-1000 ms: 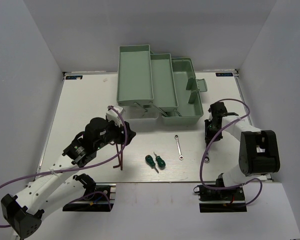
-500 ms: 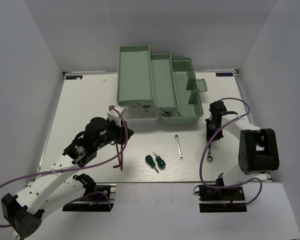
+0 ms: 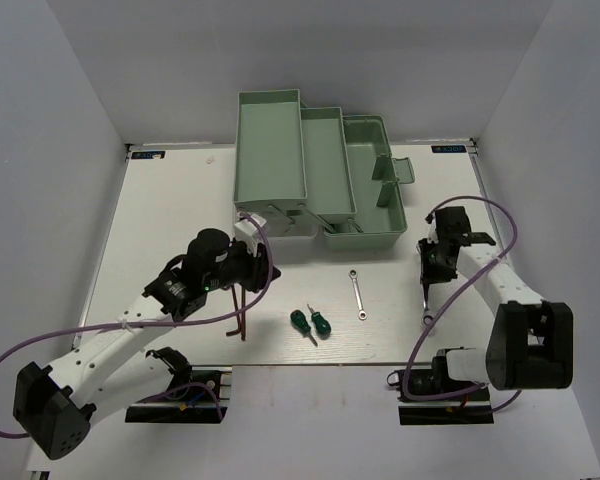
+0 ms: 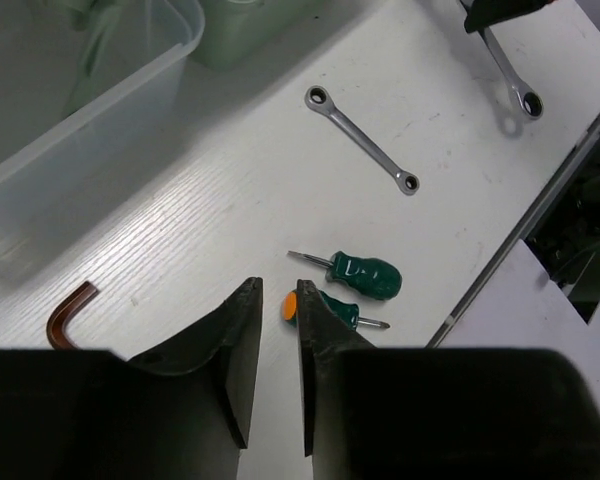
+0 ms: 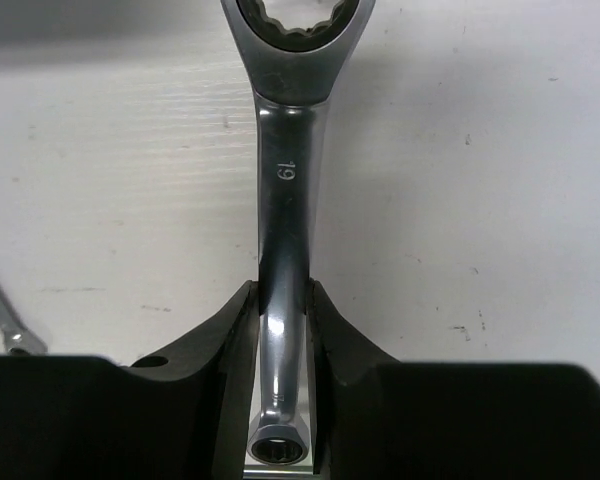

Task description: Sort the tools into containers

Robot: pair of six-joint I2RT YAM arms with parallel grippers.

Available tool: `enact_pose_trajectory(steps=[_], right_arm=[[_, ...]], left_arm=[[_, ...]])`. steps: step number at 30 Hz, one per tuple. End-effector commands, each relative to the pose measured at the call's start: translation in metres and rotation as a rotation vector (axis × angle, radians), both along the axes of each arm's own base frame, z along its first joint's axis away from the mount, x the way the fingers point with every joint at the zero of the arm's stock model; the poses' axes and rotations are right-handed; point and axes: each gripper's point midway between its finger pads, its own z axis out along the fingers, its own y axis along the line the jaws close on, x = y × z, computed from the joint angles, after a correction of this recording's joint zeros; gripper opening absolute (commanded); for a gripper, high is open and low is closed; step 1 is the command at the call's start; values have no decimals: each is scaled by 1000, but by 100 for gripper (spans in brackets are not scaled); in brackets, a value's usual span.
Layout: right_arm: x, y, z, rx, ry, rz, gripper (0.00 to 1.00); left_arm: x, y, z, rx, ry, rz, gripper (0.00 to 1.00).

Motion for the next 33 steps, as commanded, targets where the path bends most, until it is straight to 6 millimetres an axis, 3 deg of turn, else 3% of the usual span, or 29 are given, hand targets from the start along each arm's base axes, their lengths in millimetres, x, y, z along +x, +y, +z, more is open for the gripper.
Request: enact_pose_trajectory(steps=[1, 2, 3, 6, 7, 9, 10, 12, 13, 14, 15, 16, 17, 18, 19, 20, 22, 23, 29, 30, 33], right_arm=[[20, 7, 43, 37, -139, 63, 0], [22, 7, 52, 37, -171, 65, 0], [30, 19, 71, 92, -207, 96, 0], [42, 33, 103, 154, -272, 138, 0], [51, 41, 124, 180, -317, 160, 0], [59, 50, 131, 219, -320, 190, 0], [69, 63, 156, 266, -371, 231, 0], [81, 75, 151, 295, -333, 259, 0], [99, 84, 174, 325, -379, 289, 0], [105, 96, 177, 339, -382, 317, 0], [118, 100, 197, 346, -425, 318, 0], [142, 108, 191, 361, -394, 321, 0], [146, 117, 189, 380, -369, 325, 0], [162, 124, 215, 386, -424, 335, 0], [180, 132, 174, 389, -303, 316, 0], [199, 140, 214, 397, -391, 329, 0], [222, 151, 182, 376, -324, 317, 0], [235, 148, 180, 310, -368, 299, 0], [243, 153, 157, 281, -330, 311, 48], [243, 151, 157, 280, -331, 310, 52], [238, 147, 164, 276, -351, 308, 62]], left_arm=[[-7, -16, 6, -51, 10, -83, 34], [-7, -18, -1, -41, 32, -92, 34], [-9, -24, 2, -51, 32, -118, 37], [-9, -28, 2, -56, 38, -134, 42], [-9, -33, 5, -60, 33, -145, 44], [-11, -38, 0, -59, 56, -161, 48], [-11, -40, 2, -63, 58, -170, 48], [-15, -49, -2, -58, 72, -202, 49], [-16, -50, -5, -55, 83, -210, 51], [-17, -55, -3, -58, 78, -224, 51], [-20, -59, -10, -48, 104, -232, 52], [-18, -61, -9, -47, 106, -232, 52], [-21, -65, -11, -45, 108, -247, 53], [-18, -67, -11, -45, 115, -231, 55], [-21, -73, -16, -34, 119, -244, 57], [-23, -76, -16, -38, 131, -247, 58], [-22, -85, -16, -40, 131, -225, 63], [-20, -90, -20, -31, 146, -217, 65], [-7, -121, -27, 13, 173, -76, 66], [-2, -122, -47, 79, 201, -30, 66], [8, -154, -31, 86, 183, 28, 66]])
